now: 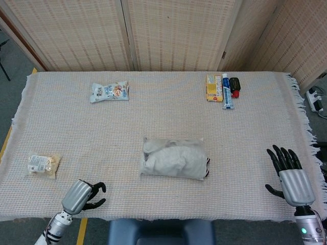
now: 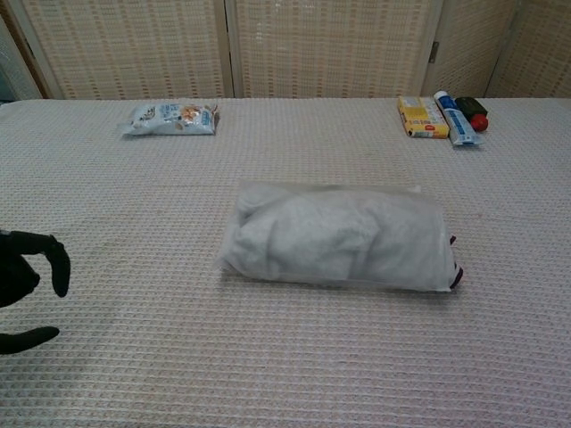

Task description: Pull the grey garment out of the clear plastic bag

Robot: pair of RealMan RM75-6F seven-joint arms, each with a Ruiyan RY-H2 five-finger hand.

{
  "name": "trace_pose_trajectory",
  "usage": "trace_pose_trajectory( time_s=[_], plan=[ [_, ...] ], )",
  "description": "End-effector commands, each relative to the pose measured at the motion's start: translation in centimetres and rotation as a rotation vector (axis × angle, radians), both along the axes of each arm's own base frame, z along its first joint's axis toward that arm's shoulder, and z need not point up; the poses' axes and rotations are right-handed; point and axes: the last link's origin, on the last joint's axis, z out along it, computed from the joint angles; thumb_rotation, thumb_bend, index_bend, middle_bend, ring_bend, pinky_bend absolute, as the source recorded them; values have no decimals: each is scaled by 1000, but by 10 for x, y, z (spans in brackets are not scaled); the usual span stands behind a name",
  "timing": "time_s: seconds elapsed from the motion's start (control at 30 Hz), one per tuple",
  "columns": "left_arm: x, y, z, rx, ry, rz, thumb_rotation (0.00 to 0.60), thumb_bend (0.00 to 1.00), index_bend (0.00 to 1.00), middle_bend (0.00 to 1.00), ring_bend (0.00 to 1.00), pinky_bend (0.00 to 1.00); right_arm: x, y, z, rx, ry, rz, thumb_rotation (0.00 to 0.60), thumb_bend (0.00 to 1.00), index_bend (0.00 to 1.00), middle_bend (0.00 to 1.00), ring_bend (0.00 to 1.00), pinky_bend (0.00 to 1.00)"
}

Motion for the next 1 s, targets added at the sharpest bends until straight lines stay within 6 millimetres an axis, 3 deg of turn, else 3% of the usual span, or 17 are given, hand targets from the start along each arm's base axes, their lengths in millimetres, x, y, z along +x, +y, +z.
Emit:
trace_pose_trajectory(
  time_s=[0.03,0.43,0.63,1.0],
  plan=[
    [13,17,-24,33,31,-18,600,260,571,1000,1000,1000,-2,-1,-1,3,7,-11,600,24,0,0,0,0],
    [43,43,-66,92,19,-86,600,363,359,1000,1000,1000,-8,-7,-2,12,20,-50,600,24,0,0,0,0],
    [55,56,-72,130,18,-96,600,340,358,1000,1000,1000,-10,-9,-3,23,24,-66,600,23,0,0,0,0],
    [74,62,-94,166,-13,-148,600,265,467,1000,1000,1000,-11,-11,-4,33,27,-78,600,29,0,0,0,0]
  ],
)
